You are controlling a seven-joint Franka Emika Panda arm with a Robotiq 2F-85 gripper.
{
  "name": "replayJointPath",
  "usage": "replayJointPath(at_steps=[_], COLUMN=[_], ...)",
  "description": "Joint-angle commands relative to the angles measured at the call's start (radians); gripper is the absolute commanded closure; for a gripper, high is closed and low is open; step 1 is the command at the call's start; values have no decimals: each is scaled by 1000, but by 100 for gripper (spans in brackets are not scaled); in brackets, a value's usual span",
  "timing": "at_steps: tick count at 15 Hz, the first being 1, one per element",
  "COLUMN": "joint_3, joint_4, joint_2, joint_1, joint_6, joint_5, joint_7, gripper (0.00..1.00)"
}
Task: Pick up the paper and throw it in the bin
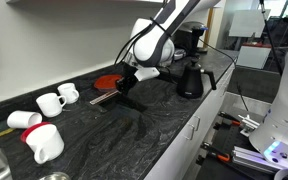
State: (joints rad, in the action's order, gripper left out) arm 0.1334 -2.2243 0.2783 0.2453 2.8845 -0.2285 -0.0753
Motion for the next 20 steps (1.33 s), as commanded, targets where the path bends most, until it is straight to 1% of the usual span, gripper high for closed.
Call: replayJointPath(at_steps=[1, 2, 3, 4, 5, 7, 8, 9, 10, 12, 20], joint_3=[6, 18, 33, 51, 54, 88, 97, 59, 68, 73, 73], joint_4=[-1, -7, -15, -31, -44, -67, -83, -35, -51, -77, -84], joint_2=[-15, -29, -45, -74, -104, -174, -218, -147, -181, -216, -214], joint_1=[-17, -26, -37, -51, -49, -74, -81, -43, -50, -56, -57], joint_6=[53, 60, 69, 78, 79, 43, 16, 53, 40, 24, 24], joint_5=[45, 33, 14, -15, -71, -181, -249, -169, -208, -224, -224], joint_7=[-43, -41, -30, -24, 1, 35, 58, 17, 33, 35, 35], gripper=[33, 25, 19, 13, 5, 0, 0, 3, 0, 0, 0])
